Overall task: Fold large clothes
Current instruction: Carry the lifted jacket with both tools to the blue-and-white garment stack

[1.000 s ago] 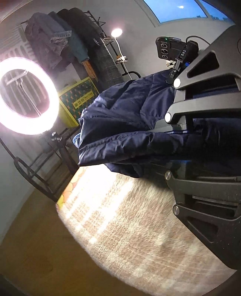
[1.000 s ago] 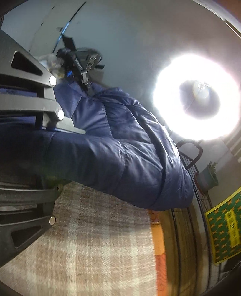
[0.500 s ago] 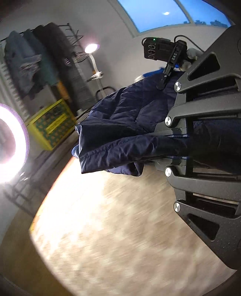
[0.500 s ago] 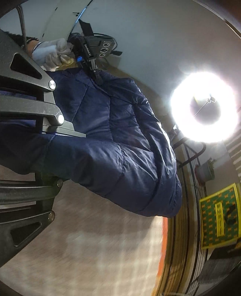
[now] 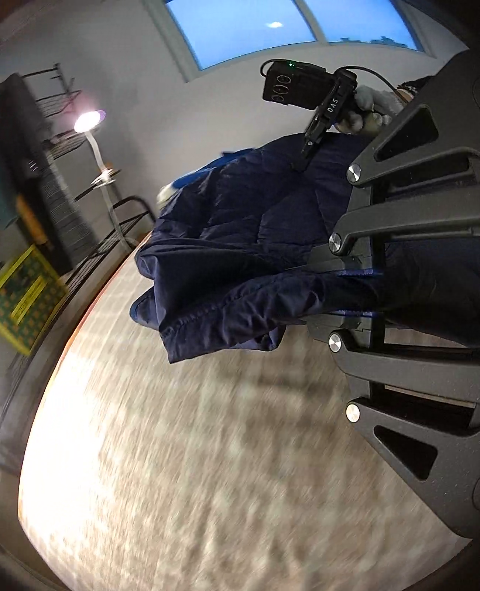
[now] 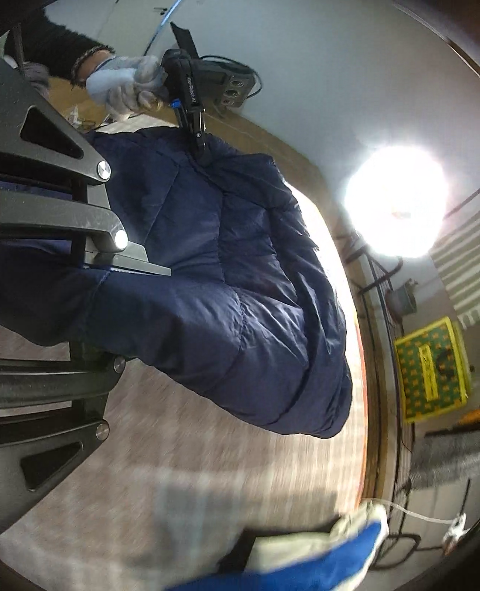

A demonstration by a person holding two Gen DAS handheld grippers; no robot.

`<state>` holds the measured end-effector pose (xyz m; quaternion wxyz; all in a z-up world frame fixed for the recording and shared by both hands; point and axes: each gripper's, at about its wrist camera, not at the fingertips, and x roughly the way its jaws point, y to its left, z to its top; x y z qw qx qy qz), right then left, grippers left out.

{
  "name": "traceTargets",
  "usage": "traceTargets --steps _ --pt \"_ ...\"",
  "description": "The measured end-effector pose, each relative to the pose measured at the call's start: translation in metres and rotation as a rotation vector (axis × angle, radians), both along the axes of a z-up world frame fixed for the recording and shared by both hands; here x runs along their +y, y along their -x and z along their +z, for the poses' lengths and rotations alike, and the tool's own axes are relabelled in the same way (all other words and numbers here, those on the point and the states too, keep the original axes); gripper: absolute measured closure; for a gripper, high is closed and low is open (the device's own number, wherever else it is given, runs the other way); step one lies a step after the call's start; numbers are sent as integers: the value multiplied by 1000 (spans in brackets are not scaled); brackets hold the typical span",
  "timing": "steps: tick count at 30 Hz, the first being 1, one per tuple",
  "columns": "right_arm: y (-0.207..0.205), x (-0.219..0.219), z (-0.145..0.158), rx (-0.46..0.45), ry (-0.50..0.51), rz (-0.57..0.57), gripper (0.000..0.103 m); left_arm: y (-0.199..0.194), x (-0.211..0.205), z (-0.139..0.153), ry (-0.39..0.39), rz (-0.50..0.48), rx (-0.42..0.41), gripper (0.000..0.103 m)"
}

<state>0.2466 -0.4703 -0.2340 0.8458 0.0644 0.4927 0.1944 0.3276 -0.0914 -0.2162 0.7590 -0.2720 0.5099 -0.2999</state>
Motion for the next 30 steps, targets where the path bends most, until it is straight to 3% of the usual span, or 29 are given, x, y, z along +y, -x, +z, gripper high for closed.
traceTargets --steps 9,16,26,30 --pt "47 -64 62 -110 72 -50 83 22 -90 53 -20 -107 -72 93" --pt "34 -123 98 -165 126 -114 83 10 -173 83 -30 -181 -139 94" --pt "-5 -217 151 -245 218 -209 83 -40 -290 106 20 -223 -226 94" --pt "-29 -250 166 -289 265 -245 84 -77 -341 119 33 -227 -265 94"
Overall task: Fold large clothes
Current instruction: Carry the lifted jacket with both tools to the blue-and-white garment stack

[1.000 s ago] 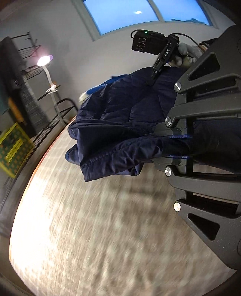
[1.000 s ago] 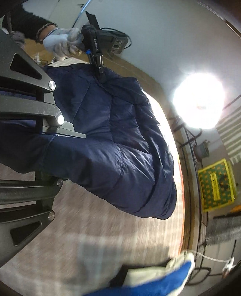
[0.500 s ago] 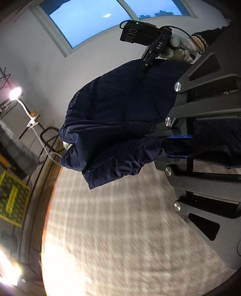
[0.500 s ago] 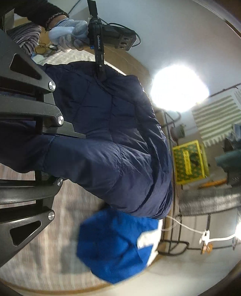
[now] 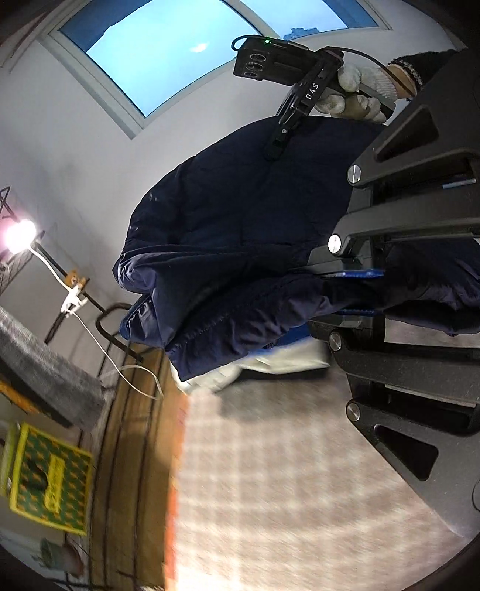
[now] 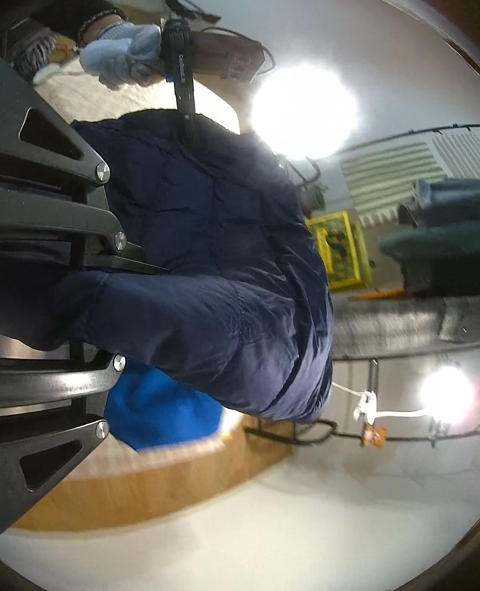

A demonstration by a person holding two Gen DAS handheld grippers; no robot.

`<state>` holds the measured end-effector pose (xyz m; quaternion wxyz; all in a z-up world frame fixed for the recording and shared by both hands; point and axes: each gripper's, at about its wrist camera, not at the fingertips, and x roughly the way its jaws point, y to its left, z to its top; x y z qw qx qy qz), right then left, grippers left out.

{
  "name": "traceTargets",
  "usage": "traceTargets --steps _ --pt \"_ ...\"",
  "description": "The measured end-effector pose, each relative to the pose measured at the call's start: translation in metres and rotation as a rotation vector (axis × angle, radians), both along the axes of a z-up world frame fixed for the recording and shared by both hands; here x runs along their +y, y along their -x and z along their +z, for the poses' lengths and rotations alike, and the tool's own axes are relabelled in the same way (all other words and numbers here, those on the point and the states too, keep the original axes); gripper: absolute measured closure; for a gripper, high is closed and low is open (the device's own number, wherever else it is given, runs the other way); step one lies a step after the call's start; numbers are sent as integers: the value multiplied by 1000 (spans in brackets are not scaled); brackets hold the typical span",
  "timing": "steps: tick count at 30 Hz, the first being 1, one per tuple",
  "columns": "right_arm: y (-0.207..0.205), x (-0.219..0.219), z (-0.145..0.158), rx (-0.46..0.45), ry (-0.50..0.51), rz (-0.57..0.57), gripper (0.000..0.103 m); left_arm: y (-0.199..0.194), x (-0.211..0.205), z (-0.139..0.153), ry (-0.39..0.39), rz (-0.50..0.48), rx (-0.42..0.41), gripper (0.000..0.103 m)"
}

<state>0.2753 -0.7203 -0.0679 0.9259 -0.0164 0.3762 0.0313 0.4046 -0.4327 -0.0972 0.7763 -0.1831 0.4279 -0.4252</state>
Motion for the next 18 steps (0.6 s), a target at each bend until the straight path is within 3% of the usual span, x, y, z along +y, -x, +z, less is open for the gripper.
traceTargets --steps 8,14,16,18 --pt "-71 -39 19 -90 116 -31 84 -66 -64 -6 25 40 -22 94" --pt "-138 -62 -24 -56 187 -54 83 -103 -88 -56 -26 90 23 94" --pt "-157 -72 -53 -8 243 -98 76 -113 -92 -73 -39 106 38 94" --pt "-173 -82 -79 51 321 -160 57 -120 -95 -81 -41 109 41 94"
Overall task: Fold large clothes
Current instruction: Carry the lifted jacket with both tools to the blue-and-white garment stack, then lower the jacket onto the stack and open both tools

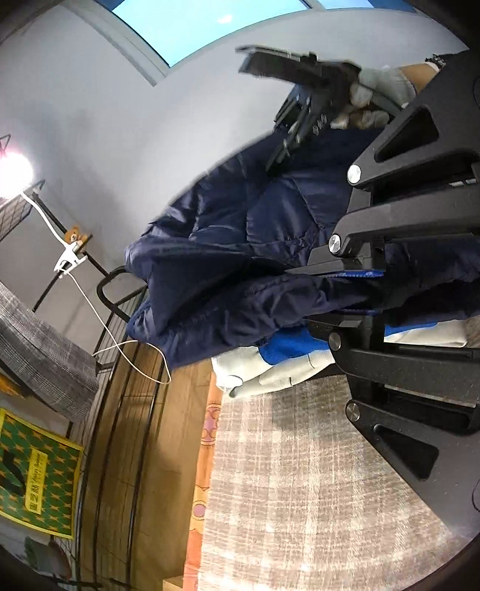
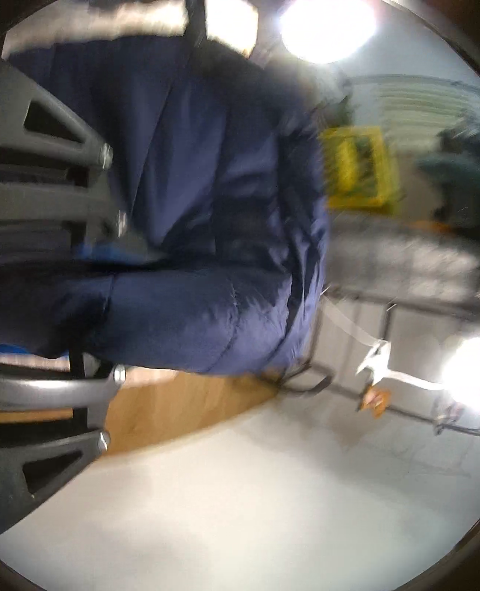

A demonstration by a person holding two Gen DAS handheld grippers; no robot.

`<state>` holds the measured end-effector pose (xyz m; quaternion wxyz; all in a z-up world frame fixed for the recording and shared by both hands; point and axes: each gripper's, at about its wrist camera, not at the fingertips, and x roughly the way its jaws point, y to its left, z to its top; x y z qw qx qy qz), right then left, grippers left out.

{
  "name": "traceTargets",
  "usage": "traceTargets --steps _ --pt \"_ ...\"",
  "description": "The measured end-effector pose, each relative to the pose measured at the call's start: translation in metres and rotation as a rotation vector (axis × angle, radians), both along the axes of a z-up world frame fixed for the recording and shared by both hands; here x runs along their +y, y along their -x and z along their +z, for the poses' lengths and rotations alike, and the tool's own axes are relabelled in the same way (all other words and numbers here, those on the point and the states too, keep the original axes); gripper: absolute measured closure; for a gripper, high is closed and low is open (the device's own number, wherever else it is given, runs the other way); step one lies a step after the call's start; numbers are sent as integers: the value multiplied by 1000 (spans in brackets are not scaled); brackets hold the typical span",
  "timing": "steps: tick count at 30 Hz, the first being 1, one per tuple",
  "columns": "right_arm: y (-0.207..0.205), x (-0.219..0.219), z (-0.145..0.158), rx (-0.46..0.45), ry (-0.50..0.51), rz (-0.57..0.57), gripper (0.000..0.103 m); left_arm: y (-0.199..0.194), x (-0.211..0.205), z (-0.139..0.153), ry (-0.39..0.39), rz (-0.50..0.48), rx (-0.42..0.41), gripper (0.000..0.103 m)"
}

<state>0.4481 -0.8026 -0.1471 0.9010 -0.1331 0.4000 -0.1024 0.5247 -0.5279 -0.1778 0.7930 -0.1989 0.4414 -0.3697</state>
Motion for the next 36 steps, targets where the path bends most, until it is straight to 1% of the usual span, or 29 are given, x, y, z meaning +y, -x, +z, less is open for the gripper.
traceTargets --steps 1,2,3,4,5,8,10,11,12,13,15,16,17,19,20,22,23,24,25,26,29,30,31,32,33,34,35,36 --pt "-4 -3 -6 12 20 -23 52 -1 -2 -2 -10 2 -10 94" --pt "-6 -7 -11 17 49 -47 44 -2 -3 -3 -13 3 -11 94" --pt "-5 -10 -14 8 98 -77 36 -3 -4 -4 -10 4 -7 94" --pt "-5 -13 -15 0 155 -118 35 -3 -5 -5 -14 8 -6 93" --pt "-3 -18 -13 -9 160 -140 35 -4 -5 -5 -17 14 -4 93" --pt "19 -27 3 -58 76 -171 38 -4 -4 -3 -26 27 -11 88" --pt "42 -29 10 -86 18 -161 37 -6 -2 -1 -48 57 -21 76" --pt "48 -30 12 -90 2 -157 37 -9 2 -1 -52 86 -12 70" --pt "60 -30 12 -99 -8 -157 37 -12 5 -2 -54 114 1 61" --pt "75 -31 11 -104 -19 -173 36 -16 12 -3 -37 154 24 59" --pt "99 -35 5 -95 -46 -182 36 -23 24 -10 -12 228 74 58" --pt "106 -38 1 -90 -48 -208 36 -25 27 -13 -15 238 85 57" --pt "117 -43 -3 -88 -65 -238 36 -26 26 -15 -38 238 88 55" --pt "144 -56 -13 -90 -184 -274 36 -23 22 -15 -96 233 61 54" --pt "155 -62 -15 -102 -222 -290 36 -20 21 -13 -125 233 38 54" --pt "183 -75 -24 -130 -342 -316 33 -14 18 -6 -172 236 -6 54" --pt "193 -81 -30 -138 -408 -323 32 -12 20 -2 -178 243 -15 54" --pt "204 -87 -35 -147 -482 -331 31 -9 24 1 -164 251 -13 54" --pt "216 -93 -43 -159 -600 -331 30 -4 28 5 -150 257 -13 54" --pt "220 -96 -50 -161 -673 -323 28 0 29 9 -149 258 -19 54" --pt "234 -98 -70 -178 -905 -296 28 20 38 24 -167 250 -64 54" --pt "233 -96 -73 -187 -957 -279 28 28 42 30 -171 242 -79 54" --pt "232 -96 -79 -200 -1040 -255 28 34 45 34 -172 235 -87 54" --pt "227 -92 -81 -202 -1061 -257 31 41 50 38 -175 229 -97 54" --pt "220 -90 -83 -205 -1064 -266 42 51 56 44 -180 223 -114 54" --pt "213 -88 -84 -201 -1058 -266 51 58 59 49 -190 217 -131 54" --pt "207 -86 -84 -195 -1029 -279 64 64 63 53 -198 210 -143 54" --pt "203 -83 -82 -194 -972 -300 66 72 69 58 -203 200 -154 54"
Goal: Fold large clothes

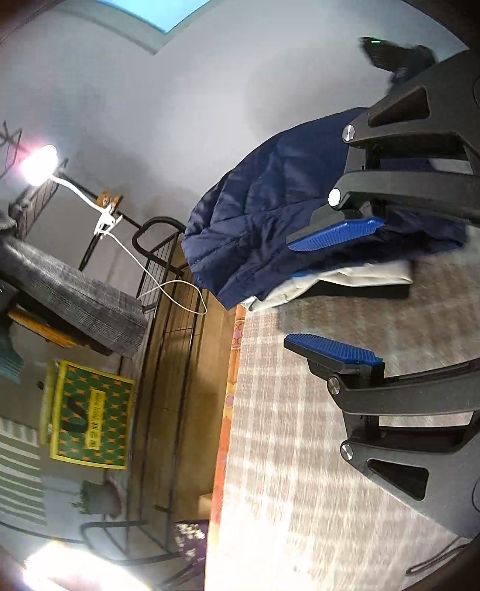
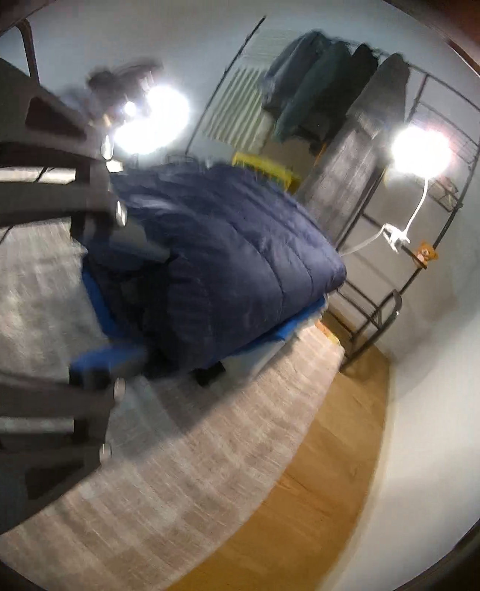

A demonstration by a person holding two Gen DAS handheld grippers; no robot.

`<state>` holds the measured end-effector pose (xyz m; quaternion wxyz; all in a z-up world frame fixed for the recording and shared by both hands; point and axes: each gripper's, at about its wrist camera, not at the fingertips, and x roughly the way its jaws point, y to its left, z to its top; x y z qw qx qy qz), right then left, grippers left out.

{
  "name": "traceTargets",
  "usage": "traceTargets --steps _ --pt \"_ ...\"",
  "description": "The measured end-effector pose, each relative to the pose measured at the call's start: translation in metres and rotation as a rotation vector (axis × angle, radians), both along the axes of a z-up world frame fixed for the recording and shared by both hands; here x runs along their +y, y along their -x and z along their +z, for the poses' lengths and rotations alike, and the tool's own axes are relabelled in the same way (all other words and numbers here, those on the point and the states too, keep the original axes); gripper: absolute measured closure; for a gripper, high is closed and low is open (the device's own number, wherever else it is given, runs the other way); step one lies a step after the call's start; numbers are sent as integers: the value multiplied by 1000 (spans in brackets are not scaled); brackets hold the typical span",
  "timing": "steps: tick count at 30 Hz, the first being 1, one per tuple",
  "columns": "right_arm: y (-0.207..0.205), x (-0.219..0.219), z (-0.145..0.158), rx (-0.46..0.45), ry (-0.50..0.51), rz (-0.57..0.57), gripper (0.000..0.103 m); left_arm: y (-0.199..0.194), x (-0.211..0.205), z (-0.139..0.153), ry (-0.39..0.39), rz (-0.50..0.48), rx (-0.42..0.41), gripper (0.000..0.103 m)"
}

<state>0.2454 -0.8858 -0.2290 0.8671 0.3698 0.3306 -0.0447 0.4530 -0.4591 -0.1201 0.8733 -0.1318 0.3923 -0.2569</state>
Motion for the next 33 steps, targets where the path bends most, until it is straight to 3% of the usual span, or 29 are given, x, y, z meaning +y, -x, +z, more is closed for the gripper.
traceTargets --steps 3,5,7,9,17,27,33 --pt "-14 14 14 49 209 -32 78 23 15 13 -22 -21 -23 54" --pt "-19 18 20 84 284 -43 78 39 25 22 -54 -23 -57 54" --pt "-20 21 25 91 281 -49 78 54 35 30 -78 -31 -85 54" --pt "-14 26 35 83 290 -63 69 72 45 38 -88 -42 -98 54" --pt "47 67 83 35 407 -90 55 144 75 65 -104 -96 -176 54" --pt "123 146 182 -73 579 -87 53 248 120 124 -43 -161 -289 54" --pt "173 203 225 -127 695 -67 47 309 157 163 -28 -170 -345 54"
